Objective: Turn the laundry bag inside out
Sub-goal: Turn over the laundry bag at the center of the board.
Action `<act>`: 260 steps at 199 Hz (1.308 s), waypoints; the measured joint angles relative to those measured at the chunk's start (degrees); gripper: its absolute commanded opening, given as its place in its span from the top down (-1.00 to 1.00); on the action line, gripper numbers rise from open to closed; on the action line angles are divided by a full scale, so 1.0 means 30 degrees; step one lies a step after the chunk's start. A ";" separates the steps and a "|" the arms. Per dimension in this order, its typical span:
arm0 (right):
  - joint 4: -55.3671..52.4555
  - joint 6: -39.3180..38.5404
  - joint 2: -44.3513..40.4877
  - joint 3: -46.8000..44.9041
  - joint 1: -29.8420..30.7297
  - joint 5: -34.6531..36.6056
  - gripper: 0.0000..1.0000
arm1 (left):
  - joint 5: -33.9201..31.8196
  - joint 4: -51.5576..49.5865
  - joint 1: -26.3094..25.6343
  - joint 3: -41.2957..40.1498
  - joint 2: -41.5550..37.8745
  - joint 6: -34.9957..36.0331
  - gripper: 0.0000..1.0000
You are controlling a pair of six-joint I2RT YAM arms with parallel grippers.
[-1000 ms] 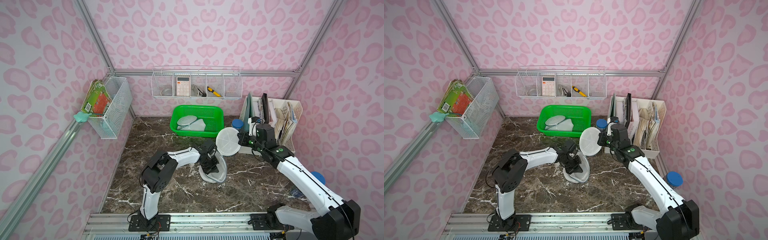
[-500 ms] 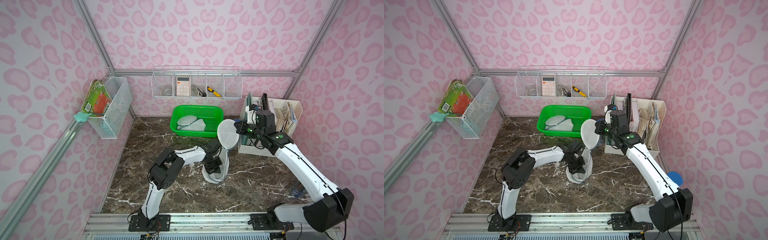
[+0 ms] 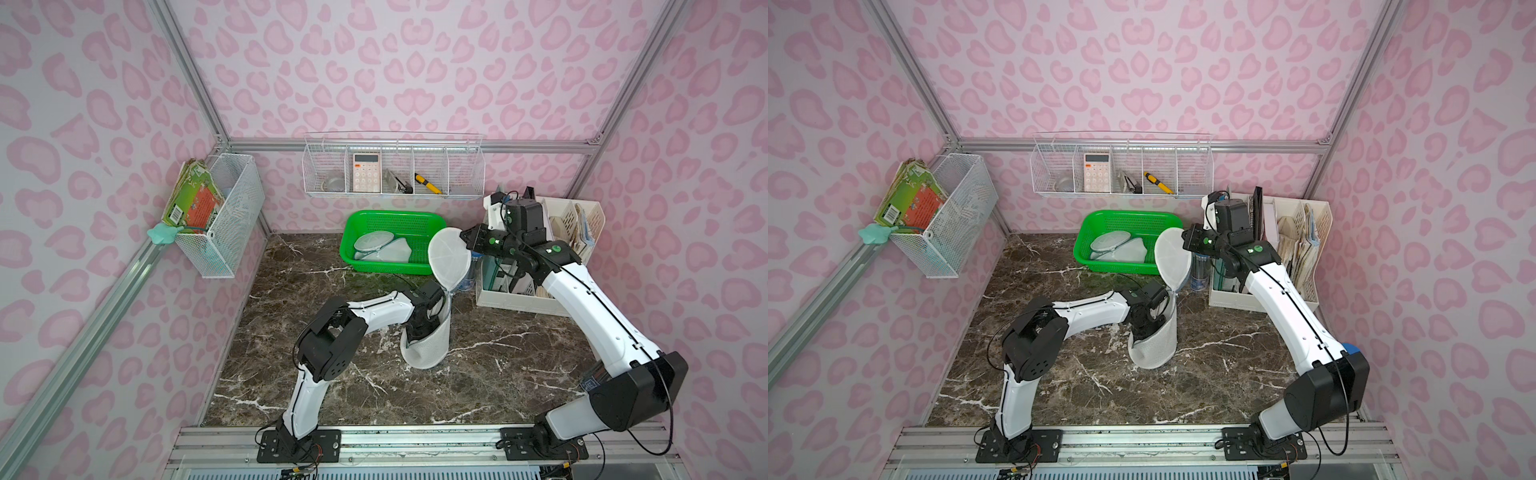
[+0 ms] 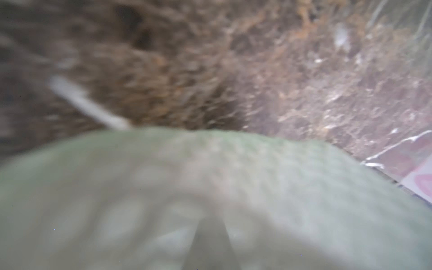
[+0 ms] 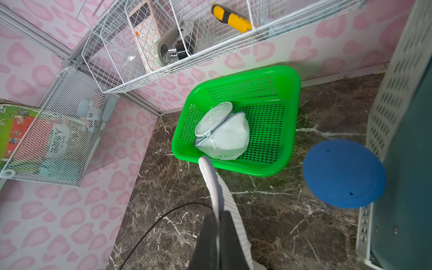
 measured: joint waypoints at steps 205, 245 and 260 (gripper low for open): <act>1.2298 -1.1934 -1.0899 -1.5599 0.5530 0.5945 1.00 | 0.4262 0.8218 0.4641 -0.7402 -0.9588 -1.1016 0.05; 1.2961 -1.2837 -1.1628 -1.6407 0.6003 0.6346 1.00 | 0.4371 1.1919 0.4765 -0.8123 -0.9180 -1.4185 0.06; 1.3078 -1.2947 -1.1708 -1.6502 0.6207 0.6426 1.00 | 0.4430 1.2903 0.4728 -0.8167 -0.8786 -1.5001 0.07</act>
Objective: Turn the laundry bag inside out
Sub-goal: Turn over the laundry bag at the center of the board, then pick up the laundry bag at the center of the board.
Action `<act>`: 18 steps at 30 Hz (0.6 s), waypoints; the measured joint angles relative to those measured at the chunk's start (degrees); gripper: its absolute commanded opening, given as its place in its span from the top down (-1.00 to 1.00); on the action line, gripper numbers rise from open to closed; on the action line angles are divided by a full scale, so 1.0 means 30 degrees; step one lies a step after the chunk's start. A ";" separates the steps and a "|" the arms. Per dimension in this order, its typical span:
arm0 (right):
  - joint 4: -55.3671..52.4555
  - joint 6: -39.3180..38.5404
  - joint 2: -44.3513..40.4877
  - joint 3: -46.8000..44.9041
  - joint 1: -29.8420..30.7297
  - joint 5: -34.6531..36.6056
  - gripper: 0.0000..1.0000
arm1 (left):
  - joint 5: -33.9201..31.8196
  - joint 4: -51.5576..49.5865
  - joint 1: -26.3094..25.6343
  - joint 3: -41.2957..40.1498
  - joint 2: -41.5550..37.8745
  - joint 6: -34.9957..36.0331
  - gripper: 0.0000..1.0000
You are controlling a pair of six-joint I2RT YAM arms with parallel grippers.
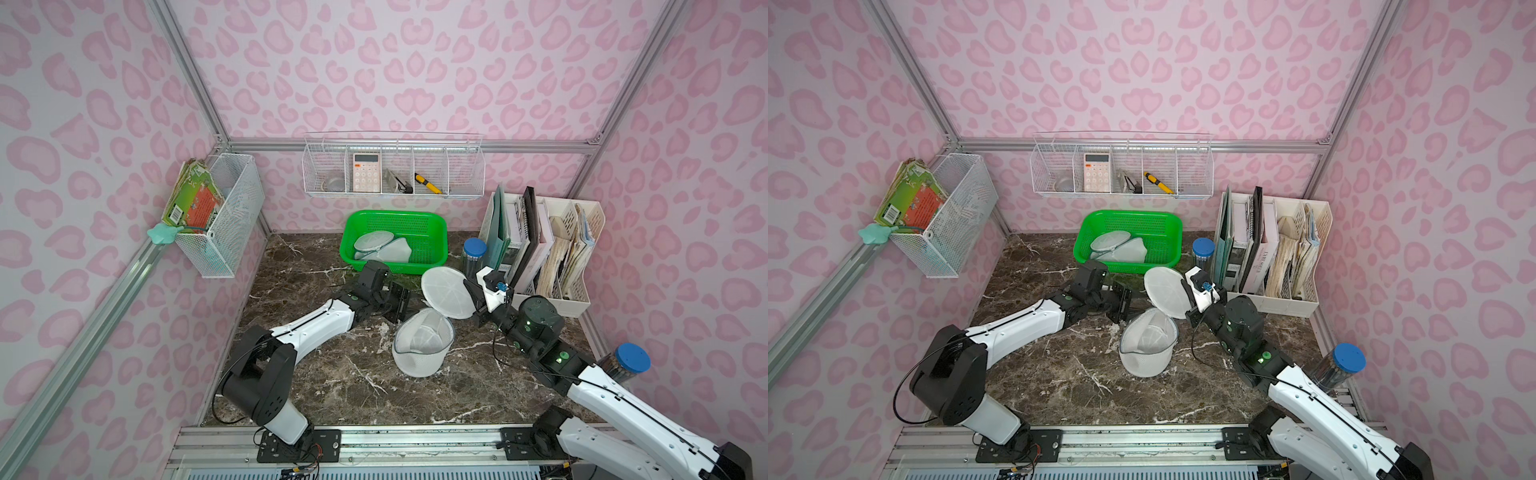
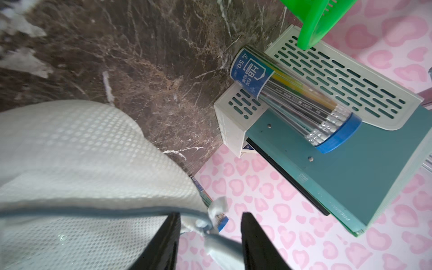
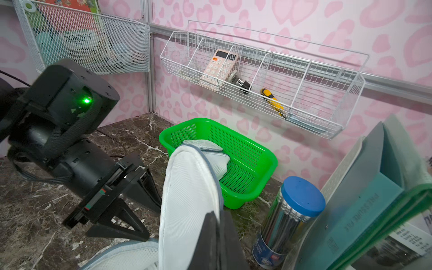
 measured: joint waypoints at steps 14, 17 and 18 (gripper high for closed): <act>0.0153 -0.0466 -0.0087 -0.0299 0.0321 0.0831 1.00 | 0.0277 0.0532 -0.0488 -0.0561 0.0408 -0.1151 0.08; 0.0291 -0.0466 -0.0029 -0.0401 0.0386 0.0838 1.00 | 0.0313 0.0219 -0.0423 -0.0590 -0.0175 -0.1151 0.08; 0.0342 -0.0474 -0.0015 -0.0444 0.0415 0.0838 1.00 | 0.0335 0.0219 -0.0401 -0.0627 -0.0226 -0.1158 0.08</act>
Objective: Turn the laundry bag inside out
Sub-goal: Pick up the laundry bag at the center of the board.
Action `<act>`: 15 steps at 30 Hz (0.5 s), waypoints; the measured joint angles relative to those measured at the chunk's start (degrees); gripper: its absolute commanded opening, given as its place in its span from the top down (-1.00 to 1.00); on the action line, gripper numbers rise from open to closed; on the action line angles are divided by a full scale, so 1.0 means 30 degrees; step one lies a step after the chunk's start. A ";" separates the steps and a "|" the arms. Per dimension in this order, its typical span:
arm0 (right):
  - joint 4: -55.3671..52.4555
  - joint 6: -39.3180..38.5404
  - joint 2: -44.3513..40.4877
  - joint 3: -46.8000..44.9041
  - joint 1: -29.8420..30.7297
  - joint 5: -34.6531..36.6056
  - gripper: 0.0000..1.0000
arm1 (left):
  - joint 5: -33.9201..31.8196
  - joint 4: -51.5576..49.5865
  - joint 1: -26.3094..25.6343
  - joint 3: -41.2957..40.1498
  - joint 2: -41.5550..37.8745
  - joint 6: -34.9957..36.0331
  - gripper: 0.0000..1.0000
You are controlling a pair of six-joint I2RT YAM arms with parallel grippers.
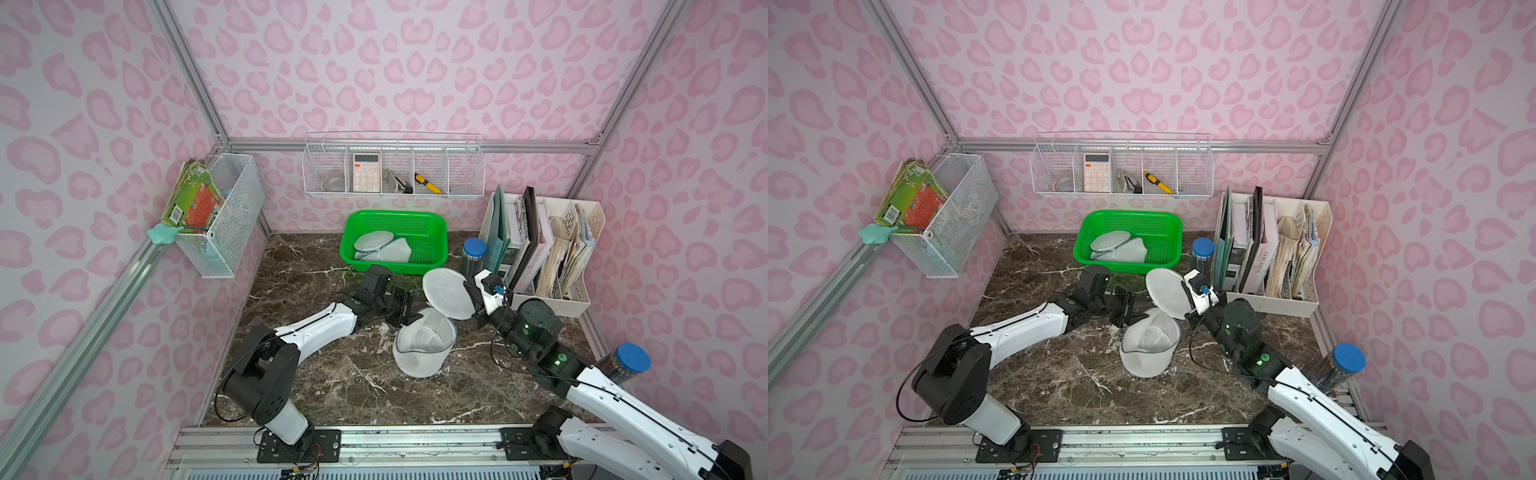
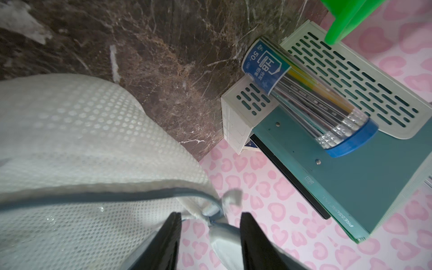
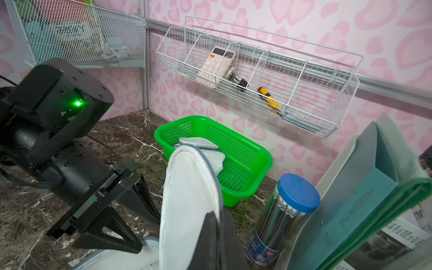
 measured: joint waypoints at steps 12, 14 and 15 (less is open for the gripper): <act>0.0364 -0.0124 -0.0036 -0.0073 0.0882 0.0146 1.00 | 0.0364 0.0612 -0.0066 -0.0007 0.1370 -0.0976 0.37; 0.0357 -0.0124 -0.0087 -0.0080 0.0962 0.0153 1.00 | 0.0459 0.0699 -0.0073 -0.0007 0.1530 -0.1486 0.63; 0.0357 -0.0124 -0.0124 -0.0087 0.0991 0.0160 1.00 | 0.0495 0.0765 -0.0073 -0.0007 0.1588 -0.1559 0.83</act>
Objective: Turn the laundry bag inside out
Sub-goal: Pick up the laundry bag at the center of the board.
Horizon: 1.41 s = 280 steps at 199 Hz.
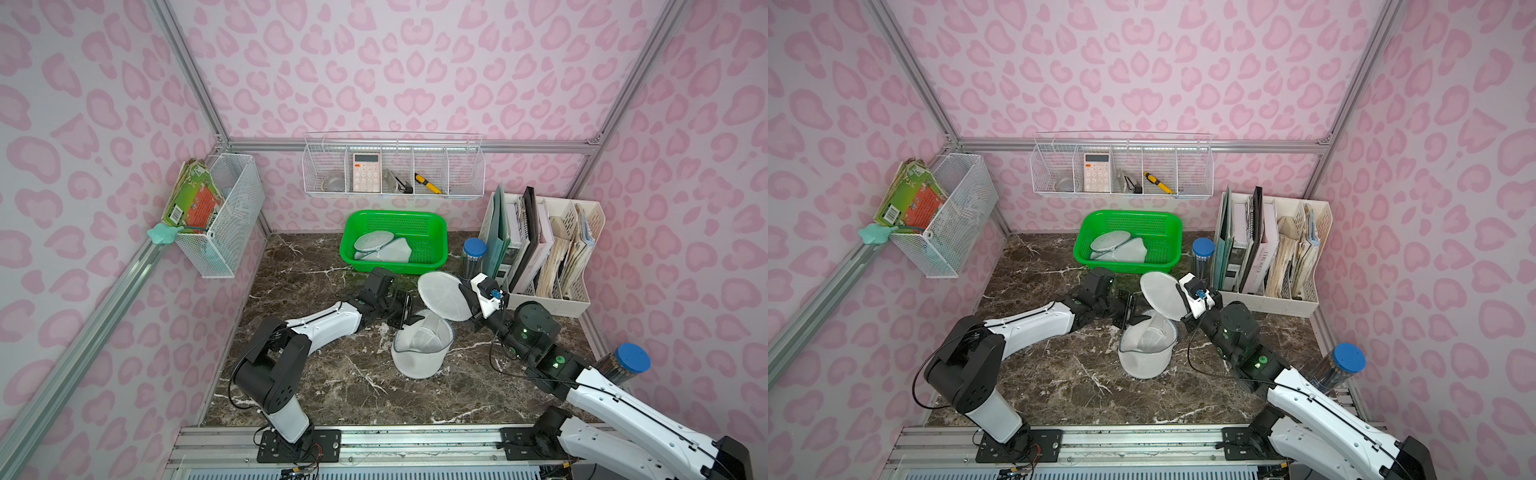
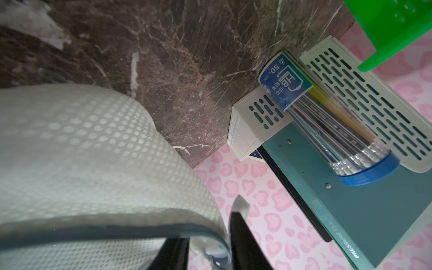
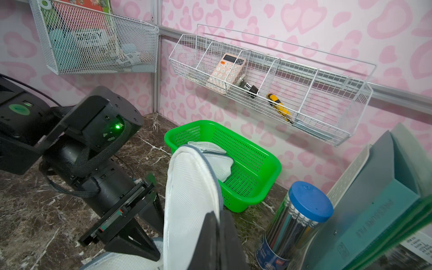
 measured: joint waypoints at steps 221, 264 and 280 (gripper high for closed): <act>-0.2455 0.3912 -0.2375 -0.0860 0.0240 -0.1341 0.36 | 0.2499 0.1428 0.1545 0.3446 0.1399 0.5355 1.00; -0.4073 0.7439 -0.0437 0.0117 -0.3738 -0.5887 0.31 | 0.3359 -0.0488 0.1566 0.5195 0.0539 0.9799 1.00; -0.4379 0.8939 0.0481 0.0372 -0.4962 -0.7759 0.29 | 0.3475 -0.1661 0.1574 0.5588 0.0182 1.1584 1.00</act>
